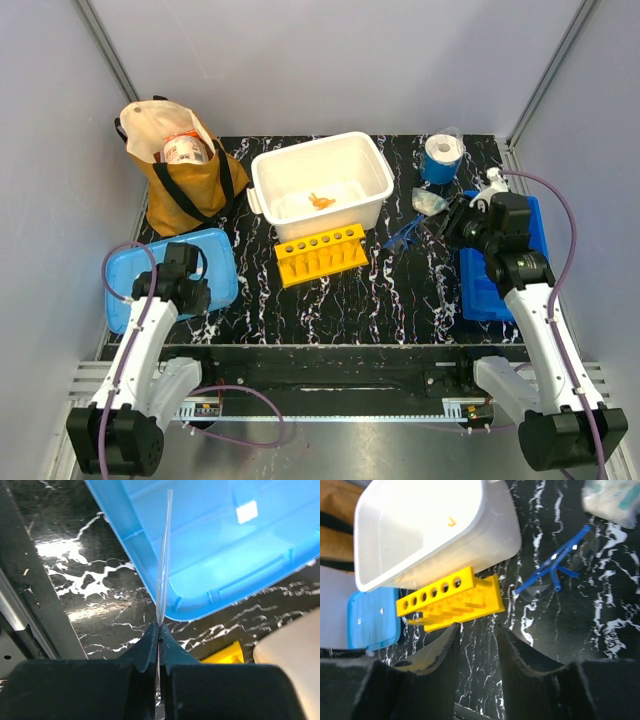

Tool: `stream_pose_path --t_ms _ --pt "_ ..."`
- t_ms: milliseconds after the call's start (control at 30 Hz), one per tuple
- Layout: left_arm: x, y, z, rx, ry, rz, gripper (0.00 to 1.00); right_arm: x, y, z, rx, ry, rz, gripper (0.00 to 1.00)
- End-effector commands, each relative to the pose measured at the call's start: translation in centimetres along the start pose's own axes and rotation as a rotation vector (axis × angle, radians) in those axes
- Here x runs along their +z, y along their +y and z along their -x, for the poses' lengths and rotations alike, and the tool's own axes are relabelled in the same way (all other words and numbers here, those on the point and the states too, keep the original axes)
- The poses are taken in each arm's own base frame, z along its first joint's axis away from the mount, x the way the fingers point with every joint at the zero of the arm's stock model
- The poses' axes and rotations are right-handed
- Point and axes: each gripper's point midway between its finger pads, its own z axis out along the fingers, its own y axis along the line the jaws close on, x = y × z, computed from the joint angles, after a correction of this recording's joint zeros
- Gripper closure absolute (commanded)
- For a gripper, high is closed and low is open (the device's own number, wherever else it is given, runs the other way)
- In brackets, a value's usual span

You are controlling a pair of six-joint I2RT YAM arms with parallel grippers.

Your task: Organize the chemistry lab equipment

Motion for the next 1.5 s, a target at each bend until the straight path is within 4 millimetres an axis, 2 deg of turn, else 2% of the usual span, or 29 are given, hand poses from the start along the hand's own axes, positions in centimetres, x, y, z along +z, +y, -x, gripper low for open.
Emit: stream_pose_path --t_ms 0,133,200,300,533,600,667,733,833,867,1000,1133,1367,1467 --pt "-3.2 -3.4 -0.2 0.157 0.036 -0.178 1.0 -0.9 4.4 1.2 -0.043 -0.005 0.12 0.59" --pt "-5.2 -6.9 -1.7 0.33 0.093 -0.401 1.0 -0.8 7.1 0.4 -0.068 0.029 0.186 0.58" --pt "-6.3 -8.6 -3.4 0.417 0.157 -0.545 1.0 -0.3 8.7 -0.6 -0.077 0.068 0.241 0.58" --pt "-7.8 -9.9 -5.3 0.491 0.209 -0.7 1.0 0.2 11.6 -2.8 -0.105 0.139 0.34 0.56" --pt "-11.4 -11.7 -9.0 0.542 0.297 -0.903 1.0 1.4 18.7 -8.1 -0.119 0.281 0.556 0.51" --pt "-11.6 -11.6 -9.9 0.502 0.335 -0.918 1.0 1.8 20.6 -9.5 -0.151 0.289 0.581 0.5" --pt "-11.8 -11.5 -10.6 0.421 0.395 -0.924 1.0 2.0 22.8 -10.3 -0.21 0.226 0.644 0.45" --pt "-11.6 -11.1 -10.9 0.326 0.45 -0.902 1.0 2.8 23.7 -10.8 -0.278 0.133 0.693 0.43" --pt "-12.0 -10.9 -10.7 0.209 0.496 -0.883 1.0 2.7 24.8 -12.0 -0.47 -0.046 0.801 0.37" --pt "-11.9 -10.6 -10.5 0.179 0.5 -0.861 1.0 3.0 24.3 -12.9 -0.535 -0.087 0.819 0.37" --pt "-12.4 -10.3 -9.7 0.071 0.517 -0.807 1.0 1.7 26.4 -14.2 -0.677 -0.248 0.974 0.34" --pt "-12.7 -10.1 -10.0 0.003 0.571 -0.769 1.0 2.8 28.1 -15.2 -0.735 -0.318 0.993 0.33" --pt "-13.4 -10.1 -10.2 -0.008 0.598 -0.768 1.0 4.6 30.6 -18.9 -0.764 -0.341 1.048 0.37" --pt "-13.4 -9.9 -10.2 0.0 0.599 -0.757 1.0 5.4 30.8 -18.6 -0.74 -0.394 1.006 0.4"
